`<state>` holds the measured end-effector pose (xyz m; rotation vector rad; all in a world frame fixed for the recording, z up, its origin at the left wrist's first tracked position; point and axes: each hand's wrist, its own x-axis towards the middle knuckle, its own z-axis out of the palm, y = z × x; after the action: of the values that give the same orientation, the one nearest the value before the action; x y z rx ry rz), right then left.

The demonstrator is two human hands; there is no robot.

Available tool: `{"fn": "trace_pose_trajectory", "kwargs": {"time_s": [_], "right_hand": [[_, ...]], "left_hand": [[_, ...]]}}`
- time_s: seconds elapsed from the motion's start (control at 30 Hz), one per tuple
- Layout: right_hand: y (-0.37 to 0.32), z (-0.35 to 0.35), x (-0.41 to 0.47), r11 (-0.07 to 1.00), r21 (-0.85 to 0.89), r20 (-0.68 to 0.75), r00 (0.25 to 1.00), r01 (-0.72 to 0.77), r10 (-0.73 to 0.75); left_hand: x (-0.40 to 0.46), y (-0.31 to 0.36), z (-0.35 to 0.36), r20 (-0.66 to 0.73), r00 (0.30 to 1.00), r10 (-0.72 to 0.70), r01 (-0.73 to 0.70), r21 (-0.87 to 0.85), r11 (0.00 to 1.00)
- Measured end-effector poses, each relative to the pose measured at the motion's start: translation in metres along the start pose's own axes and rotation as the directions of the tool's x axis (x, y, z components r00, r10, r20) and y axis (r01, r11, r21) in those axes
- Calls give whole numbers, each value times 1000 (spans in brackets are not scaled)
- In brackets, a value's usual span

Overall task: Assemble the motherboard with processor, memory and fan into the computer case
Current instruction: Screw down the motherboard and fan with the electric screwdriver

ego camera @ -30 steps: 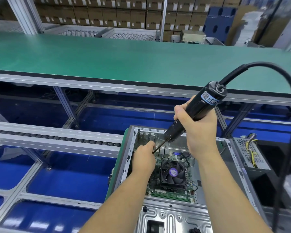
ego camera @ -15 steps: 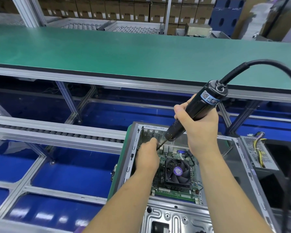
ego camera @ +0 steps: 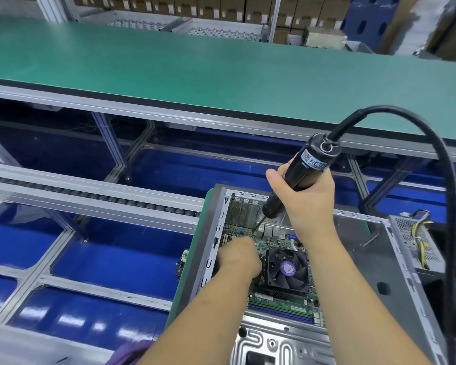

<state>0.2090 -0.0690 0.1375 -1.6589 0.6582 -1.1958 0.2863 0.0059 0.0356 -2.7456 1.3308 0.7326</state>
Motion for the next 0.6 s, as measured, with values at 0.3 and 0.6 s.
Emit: {"fn": "trace_pose_trajectory", "kwargs": {"time_s": [0.3, 0.6], "right_hand": [[11, 10, 0, 1000, -15, -41, 999, -20, 20], [18, 11, 3, 999, -36, -63, 998, -21, 19]], "left_hand": [[1, 3, 2, 2, 999, 47, -47, 65, 997], [1, 6, 2, 34, 998, 59, -59, 12, 998]]}}
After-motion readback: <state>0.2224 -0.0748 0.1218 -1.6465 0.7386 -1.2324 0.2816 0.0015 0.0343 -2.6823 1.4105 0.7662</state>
